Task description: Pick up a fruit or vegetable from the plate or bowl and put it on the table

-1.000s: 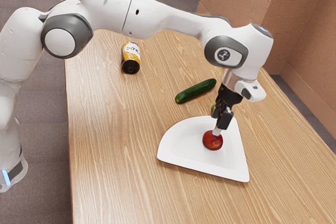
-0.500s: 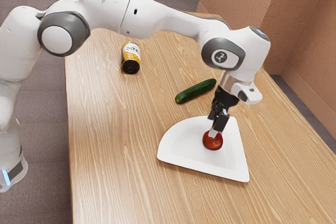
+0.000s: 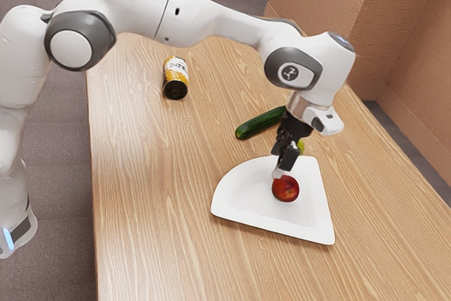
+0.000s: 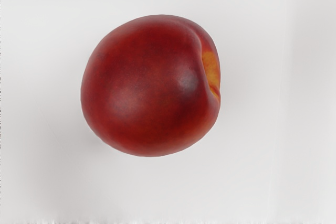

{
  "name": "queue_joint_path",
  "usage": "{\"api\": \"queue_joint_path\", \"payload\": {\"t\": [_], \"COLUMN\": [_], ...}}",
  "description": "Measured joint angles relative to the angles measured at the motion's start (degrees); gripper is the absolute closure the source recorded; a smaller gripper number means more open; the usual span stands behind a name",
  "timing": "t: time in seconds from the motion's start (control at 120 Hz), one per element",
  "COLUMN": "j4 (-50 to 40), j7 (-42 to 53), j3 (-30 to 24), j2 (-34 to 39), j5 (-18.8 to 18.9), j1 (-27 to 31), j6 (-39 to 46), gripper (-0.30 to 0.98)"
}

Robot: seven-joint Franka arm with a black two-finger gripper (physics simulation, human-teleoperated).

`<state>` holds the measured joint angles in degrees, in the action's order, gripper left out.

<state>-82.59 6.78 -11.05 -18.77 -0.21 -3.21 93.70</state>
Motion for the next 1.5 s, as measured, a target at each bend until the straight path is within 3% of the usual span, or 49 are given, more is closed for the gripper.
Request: {"api": "queue_joint_path", "payload": {"t": [0.408,1.092,1.5], "j4": [-1.5,5.4,3.0], "j7": [0.3,1.5,2.1], "j3": [2.2,-0.4,-0.3], "j2": [0.5,-4.5,-4.0], "j5": [0.2,-0.1,-3.6], "j1": [-0.1,0.3,0.4], "j6": [0.1,1.5,3.3], "gripper": [0.0,0.0,0.0]}}
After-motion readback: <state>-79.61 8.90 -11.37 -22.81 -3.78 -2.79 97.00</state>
